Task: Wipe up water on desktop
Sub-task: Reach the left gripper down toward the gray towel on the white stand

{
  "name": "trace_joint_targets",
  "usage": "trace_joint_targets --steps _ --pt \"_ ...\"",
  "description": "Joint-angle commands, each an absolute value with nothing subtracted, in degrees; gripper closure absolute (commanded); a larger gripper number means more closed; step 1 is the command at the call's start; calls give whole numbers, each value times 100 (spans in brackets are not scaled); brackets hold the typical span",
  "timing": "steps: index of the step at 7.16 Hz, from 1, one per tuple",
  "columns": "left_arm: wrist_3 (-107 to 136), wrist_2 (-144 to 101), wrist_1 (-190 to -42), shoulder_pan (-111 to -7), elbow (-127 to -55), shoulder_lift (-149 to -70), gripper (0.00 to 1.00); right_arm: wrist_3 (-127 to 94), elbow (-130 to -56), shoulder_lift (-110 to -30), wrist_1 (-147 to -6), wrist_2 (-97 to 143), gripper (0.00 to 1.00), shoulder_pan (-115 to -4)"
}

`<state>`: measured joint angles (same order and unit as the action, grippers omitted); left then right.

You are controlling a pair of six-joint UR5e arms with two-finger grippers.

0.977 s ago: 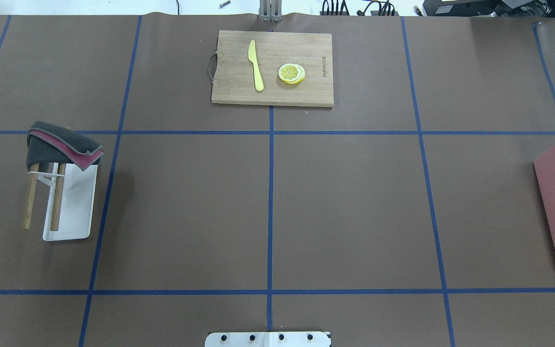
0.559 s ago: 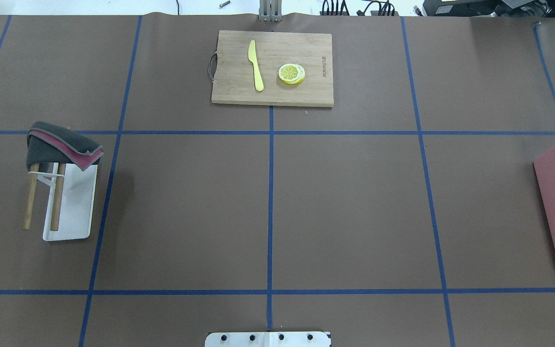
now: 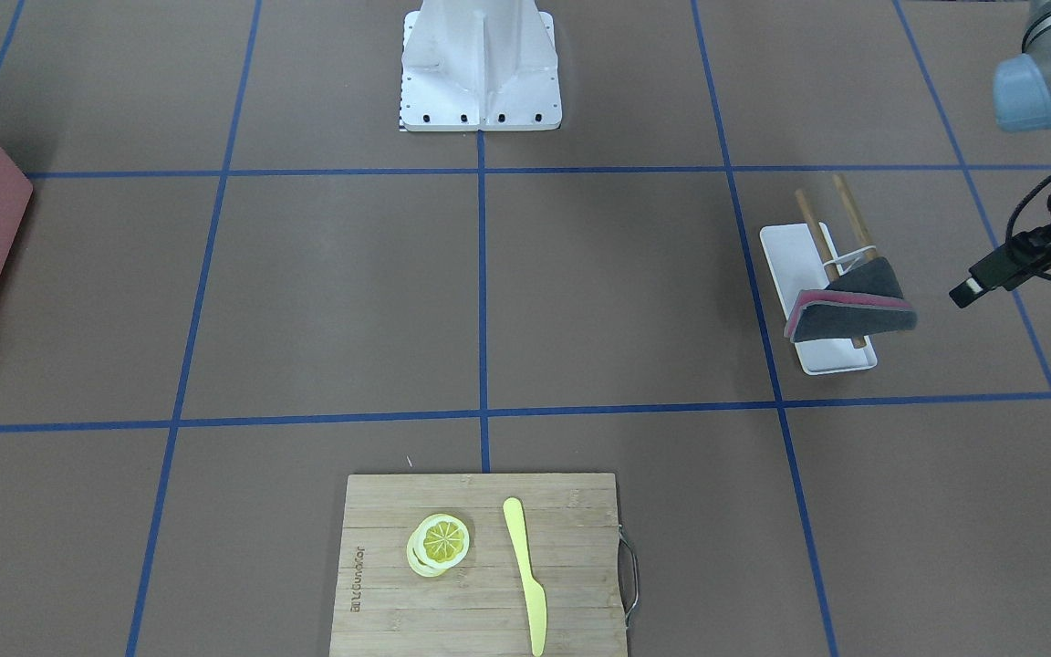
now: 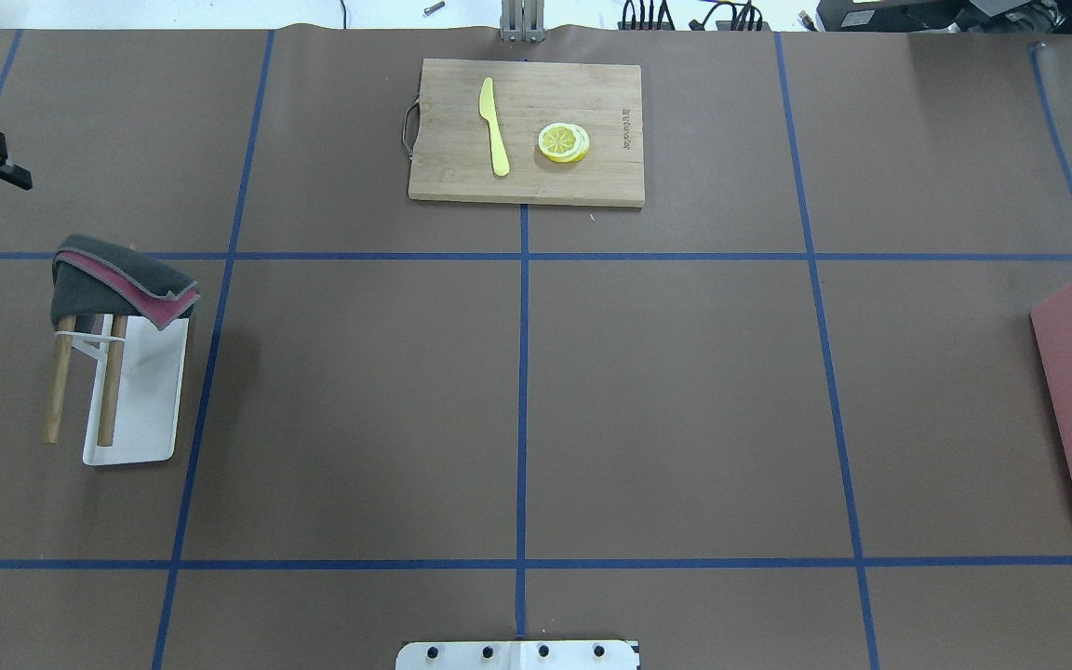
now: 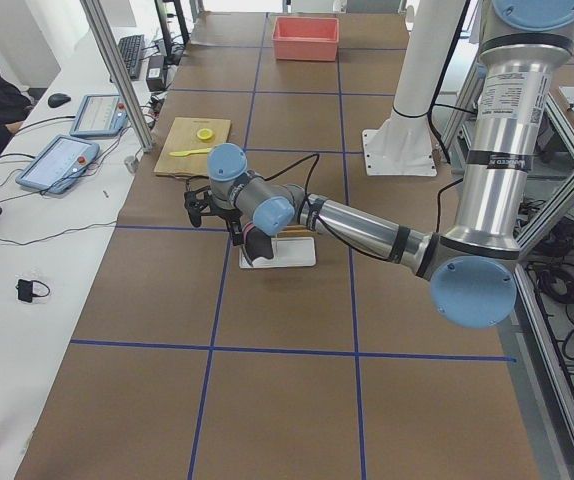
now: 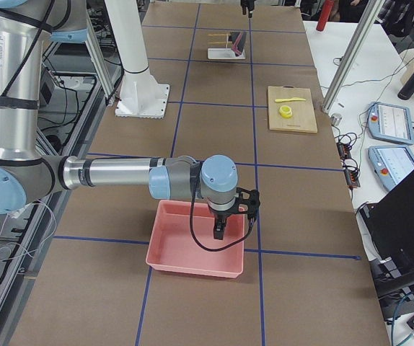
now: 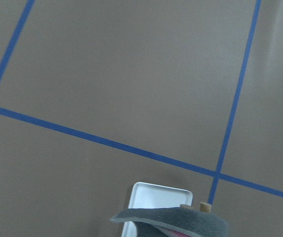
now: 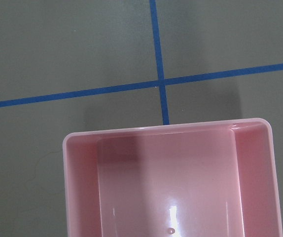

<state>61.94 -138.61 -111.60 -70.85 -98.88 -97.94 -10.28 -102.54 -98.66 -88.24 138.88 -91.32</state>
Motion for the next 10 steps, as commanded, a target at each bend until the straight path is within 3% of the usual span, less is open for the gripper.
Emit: trace_joint_targets --steps 1,4,7,8,10 --pt "6407 -13711 -11259 -6917 -9494 -10071 2 -1028 -10257 -9861 -8824 13887 0 -9132" --pt "6416 -13720 -11268 -6619 -9475 -10072 3 -1028 -10248 -9861 -8824 13887 0 -9132" --pt "6416 -13720 -11268 -6521 -9475 -10037 12 -1028 -10257 -9870 -8824 13878 0 -9132" --pt "6425 -13720 -11268 -6487 -9475 -10028 22 -1028 -10292 -9861 -8824 13887 0 -9132" --pt "6425 -13729 -11268 -6478 -9492 -10028 52 -1028 -10747 -9853 -8824 13817 0 -8957"
